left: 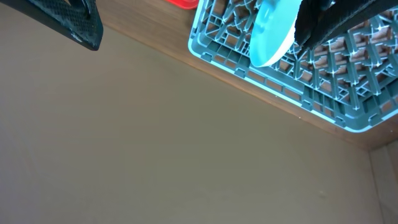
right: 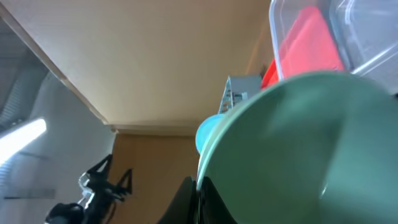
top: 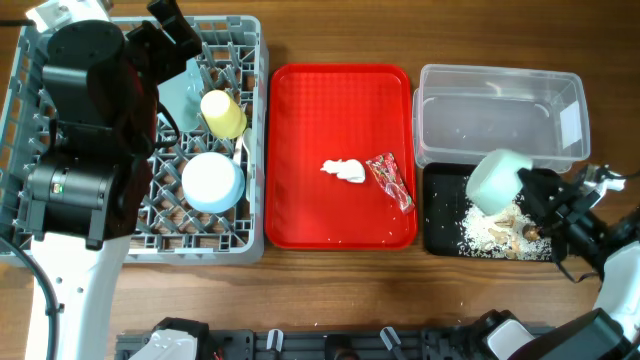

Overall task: Sort waste into correct bins and load items into the dishwasher rack
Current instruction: 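Tip the bowl to dump rice and scraps onto the black tray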

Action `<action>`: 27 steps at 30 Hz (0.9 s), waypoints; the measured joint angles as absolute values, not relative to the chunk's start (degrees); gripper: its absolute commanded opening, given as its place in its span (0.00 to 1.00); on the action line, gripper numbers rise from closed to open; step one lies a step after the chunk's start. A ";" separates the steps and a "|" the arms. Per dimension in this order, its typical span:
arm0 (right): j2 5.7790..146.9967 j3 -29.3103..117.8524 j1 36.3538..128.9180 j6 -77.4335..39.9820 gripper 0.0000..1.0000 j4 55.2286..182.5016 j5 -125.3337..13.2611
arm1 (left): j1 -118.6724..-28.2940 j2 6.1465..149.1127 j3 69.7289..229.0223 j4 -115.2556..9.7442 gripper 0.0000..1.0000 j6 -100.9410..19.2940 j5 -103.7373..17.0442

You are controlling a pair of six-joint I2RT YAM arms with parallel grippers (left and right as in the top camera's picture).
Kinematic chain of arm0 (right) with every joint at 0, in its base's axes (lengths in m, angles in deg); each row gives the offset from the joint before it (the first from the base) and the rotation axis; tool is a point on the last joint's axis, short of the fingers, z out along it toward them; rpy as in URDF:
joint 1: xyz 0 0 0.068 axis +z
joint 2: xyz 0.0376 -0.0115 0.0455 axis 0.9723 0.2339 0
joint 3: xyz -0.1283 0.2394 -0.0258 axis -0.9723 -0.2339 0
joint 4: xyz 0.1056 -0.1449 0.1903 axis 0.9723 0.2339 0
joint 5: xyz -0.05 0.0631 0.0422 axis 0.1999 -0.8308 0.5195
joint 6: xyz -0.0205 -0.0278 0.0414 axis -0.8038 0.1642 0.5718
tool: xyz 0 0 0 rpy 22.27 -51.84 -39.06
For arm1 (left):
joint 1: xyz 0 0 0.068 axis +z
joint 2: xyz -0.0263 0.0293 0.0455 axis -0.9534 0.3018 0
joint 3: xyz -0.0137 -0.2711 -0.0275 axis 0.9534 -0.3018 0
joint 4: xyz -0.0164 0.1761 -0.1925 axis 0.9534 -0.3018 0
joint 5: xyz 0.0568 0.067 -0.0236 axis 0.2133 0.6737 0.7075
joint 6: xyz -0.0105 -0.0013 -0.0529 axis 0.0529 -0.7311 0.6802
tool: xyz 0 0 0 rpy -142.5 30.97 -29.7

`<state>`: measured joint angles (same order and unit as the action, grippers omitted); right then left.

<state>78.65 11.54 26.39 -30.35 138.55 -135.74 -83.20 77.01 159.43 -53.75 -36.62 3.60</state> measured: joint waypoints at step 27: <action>75.59 11.37 34.56 -26.77 0.05 141.72 -125.46 | -83.20 77.01 159.43 -53.77 1.00 -36.62 3.62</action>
